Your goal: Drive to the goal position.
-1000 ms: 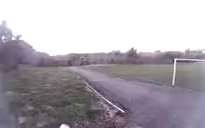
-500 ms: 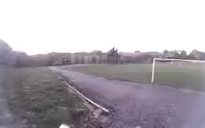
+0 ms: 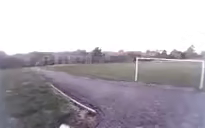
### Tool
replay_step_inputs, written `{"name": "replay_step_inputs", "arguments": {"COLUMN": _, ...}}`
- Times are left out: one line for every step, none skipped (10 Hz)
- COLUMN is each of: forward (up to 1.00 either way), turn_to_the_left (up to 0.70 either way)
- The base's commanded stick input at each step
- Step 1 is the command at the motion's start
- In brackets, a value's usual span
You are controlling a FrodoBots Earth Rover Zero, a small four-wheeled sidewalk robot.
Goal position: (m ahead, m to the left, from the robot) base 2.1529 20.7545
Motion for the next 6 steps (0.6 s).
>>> {"name": "replay_step_inputs", "arguments": {"forward": 0.0, "turn_to_the_left": 0.0}}
{"name": "replay_step_inputs", "arguments": {"forward": 0.0, "turn_to_the_left": 0.0}}
{"name": "replay_step_inputs", "arguments": {"forward": 0.0, "turn_to_the_left": 0.0}}
{"name": "replay_step_inputs", "arguments": {"forward": 0.0, "turn_to_the_left": 0.0}}
{"name": "replay_step_inputs", "arguments": {"forward": 0.0, "turn_to_the_left": 0.0}}
{"name": "replay_step_inputs", "arguments": {"forward": 0.0, "turn_to_the_left": 0.0}}
